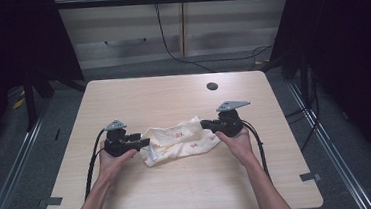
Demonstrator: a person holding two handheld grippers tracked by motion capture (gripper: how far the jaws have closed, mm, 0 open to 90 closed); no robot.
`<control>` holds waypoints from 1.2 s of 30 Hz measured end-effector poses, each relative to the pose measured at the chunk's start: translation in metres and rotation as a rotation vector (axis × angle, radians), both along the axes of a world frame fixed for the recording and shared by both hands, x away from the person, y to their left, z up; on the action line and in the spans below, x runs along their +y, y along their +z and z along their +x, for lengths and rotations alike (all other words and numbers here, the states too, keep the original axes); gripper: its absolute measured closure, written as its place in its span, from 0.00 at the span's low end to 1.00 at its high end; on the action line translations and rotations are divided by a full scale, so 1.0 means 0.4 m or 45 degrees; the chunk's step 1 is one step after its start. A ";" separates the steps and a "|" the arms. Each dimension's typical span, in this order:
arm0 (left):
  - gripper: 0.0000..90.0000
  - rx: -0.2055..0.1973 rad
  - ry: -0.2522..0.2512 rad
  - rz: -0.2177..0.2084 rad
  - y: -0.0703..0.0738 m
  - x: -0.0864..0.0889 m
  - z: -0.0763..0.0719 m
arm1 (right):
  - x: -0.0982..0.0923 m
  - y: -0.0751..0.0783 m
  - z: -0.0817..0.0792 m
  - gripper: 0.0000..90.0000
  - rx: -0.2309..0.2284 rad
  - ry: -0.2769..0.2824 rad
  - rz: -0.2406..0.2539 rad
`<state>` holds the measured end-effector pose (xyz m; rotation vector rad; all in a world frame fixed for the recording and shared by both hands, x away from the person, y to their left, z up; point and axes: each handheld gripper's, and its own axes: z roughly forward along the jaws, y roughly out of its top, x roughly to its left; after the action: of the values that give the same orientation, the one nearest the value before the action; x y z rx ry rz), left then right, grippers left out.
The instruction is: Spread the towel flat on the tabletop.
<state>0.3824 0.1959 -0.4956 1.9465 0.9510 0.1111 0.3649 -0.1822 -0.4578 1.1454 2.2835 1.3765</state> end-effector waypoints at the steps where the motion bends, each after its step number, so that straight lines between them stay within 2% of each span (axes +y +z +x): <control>1: 0.64 0.000 0.012 0.019 -0.006 -0.002 0.004 | -0.002 0.002 -0.002 0.98 -0.004 0.004 0.000; 2: 0.64 0.008 0.012 0.021 -0.014 -0.004 0.009 | -0.003 0.002 -0.002 0.98 -0.007 -0.002 0.000; 3: 0.70 0.015 0.005 0.013 -0.020 -0.006 0.013 | -0.005 0.003 -0.003 0.98 -0.005 -0.001 0.003; 4: 0.73 0.005 0.021 0.043 -0.025 -0.009 0.016 | -0.008 0.003 -0.003 0.98 -0.005 -0.002 0.003; 6: 0.78 0.010 0.040 0.028 -0.033 -0.012 0.020 | -0.012 0.003 -0.005 0.98 -0.003 -0.001 0.004; 7: 0.80 0.006 0.042 0.056 -0.035 -0.012 0.023 | -0.013 0.003 -0.006 0.98 -0.001 -0.001 0.004; 9: 0.89 0.013 0.029 0.069 -0.039 -0.013 0.029 | -0.016 0.004 -0.009 0.98 -0.002 -0.001 0.004; 11: 0.98 0.022 0.017 0.035 -0.035 -0.010 0.034 | -0.022 0.005 -0.011 0.98 -0.004 -0.010 0.006; 15: 0.98 -0.010 -0.007 0.002 -0.008 -0.009 0.028 | -0.030 0.008 -0.011 0.98 -0.008 -0.019 0.004; 17: 0.98 -0.031 -0.019 -0.026 0.014 -0.001 0.023 | -0.037 0.014 -0.012 0.98 -0.014 -0.026 0.005; 21: 0.98 -0.071 -0.016 -0.044 0.057 0.013 0.018 | -0.052 0.031 -0.016 0.98 -0.031 -0.043 0.009; 23: 0.98 -0.087 -0.020 -0.046 0.068 0.015 0.019 | -0.058 0.037 -0.016 0.98 -0.036 -0.050 0.011; 28: 0.98 -0.092 -0.028 -0.094 0.080 0.023 0.016 | -0.064 0.043 -0.015 0.98 -0.043 -0.059 0.014; 32: 0.98 -0.119 -0.032 -0.125 0.103 0.035 0.007 | -0.071 0.061 -0.024 0.98 -0.073 -0.060 0.023; 36: 0.98 -0.165 -0.036 -0.159 0.146 0.045 0.000 | -0.082 0.094 -0.032 0.98 -0.107 -0.071 0.026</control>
<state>0.3825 0.2138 -0.4373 1.8144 0.8255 0.1566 0.3520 -0.2150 -0.4201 1.1264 2.1686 1.4026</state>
